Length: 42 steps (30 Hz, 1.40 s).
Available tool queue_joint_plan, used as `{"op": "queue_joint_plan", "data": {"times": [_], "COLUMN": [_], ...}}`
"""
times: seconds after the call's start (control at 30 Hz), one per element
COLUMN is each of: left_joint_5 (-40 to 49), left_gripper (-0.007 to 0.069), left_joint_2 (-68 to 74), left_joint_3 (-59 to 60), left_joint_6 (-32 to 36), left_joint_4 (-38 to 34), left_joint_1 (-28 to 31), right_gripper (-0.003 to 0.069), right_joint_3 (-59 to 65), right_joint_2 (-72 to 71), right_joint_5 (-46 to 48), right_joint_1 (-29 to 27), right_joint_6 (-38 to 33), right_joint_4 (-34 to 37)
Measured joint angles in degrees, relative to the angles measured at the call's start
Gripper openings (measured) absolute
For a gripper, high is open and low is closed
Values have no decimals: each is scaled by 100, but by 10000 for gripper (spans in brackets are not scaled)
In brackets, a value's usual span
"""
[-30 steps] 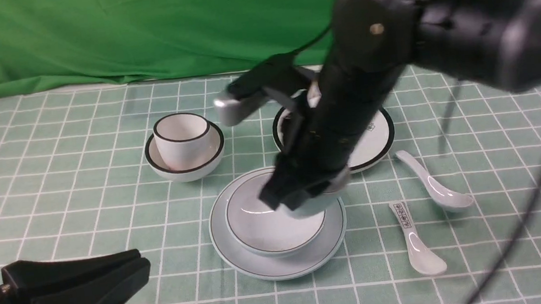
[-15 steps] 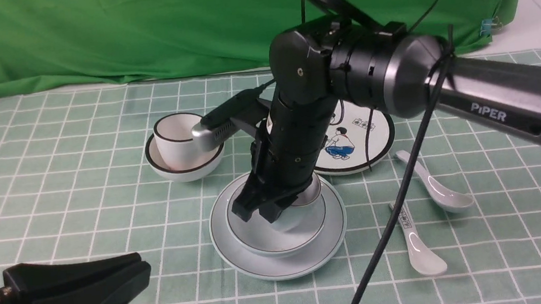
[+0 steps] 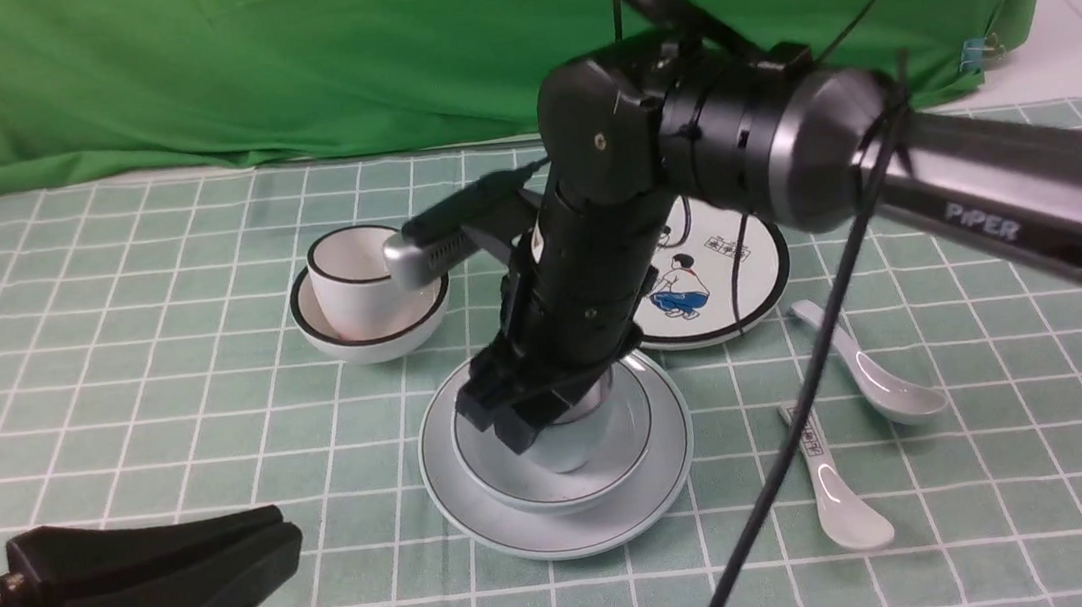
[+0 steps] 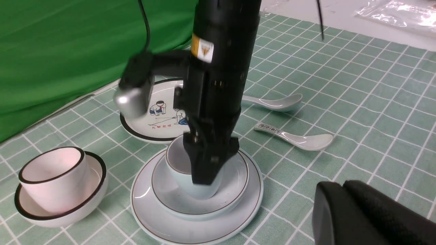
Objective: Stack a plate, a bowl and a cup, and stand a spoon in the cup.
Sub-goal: Use the right arm to put the blue teacup into the blue rice bowl in the middle, then use the right arm to grab a blue soup spoon
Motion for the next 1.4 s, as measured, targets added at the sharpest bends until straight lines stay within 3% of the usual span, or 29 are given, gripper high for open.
{"op": "queue_joint_plan", "data": {"times": [0.17,0.3,0.37,0.47,0.57,0.6,0.63,0.77,0.93,1.4], "left_joint_5": [0,0,0,2,2,2,2,2,-9,-27], "left_gripper": [10,10,10,10,10,10,10,10,10,10], "left_joint_2": [0,0,0,0,0,0,0,0,0,0], "left_joint_3": [0,0,0,0,0,0,0,0,0,0], "left_joint_6": [0,0,0,0,0,0,0,0,-16,-38], "left_joint_4": [1,1,1,1,1,1,1,1,1,1], "left_joint_1": [0,0,0,0,0,0,0,0,0,0], "right_gripper": [466,353,301,272,276,278,302,390,446,451], "right_joint_3": [-166,-158,-29,375,971,1002,1167,1172,950,686], "right_joint_2": [-701,-1277,-1438,-1509,-1403,-1386,-1221,-654,-21,686], "right_joint_5": [332,1098,1098,1093,958,937,746,425,105,-472], "right_joint_1": [0,-115,-464,-1180,-2047,-2098,-2498,-2967,-3026,-3001], "right_joint_6": [0,148,233,216,-198,-198,-449,-824,-935,-1164], "right_joint_4": [-548,-1986,-2227,-2007,-1262,-1208,-769,-98,57,190]}}
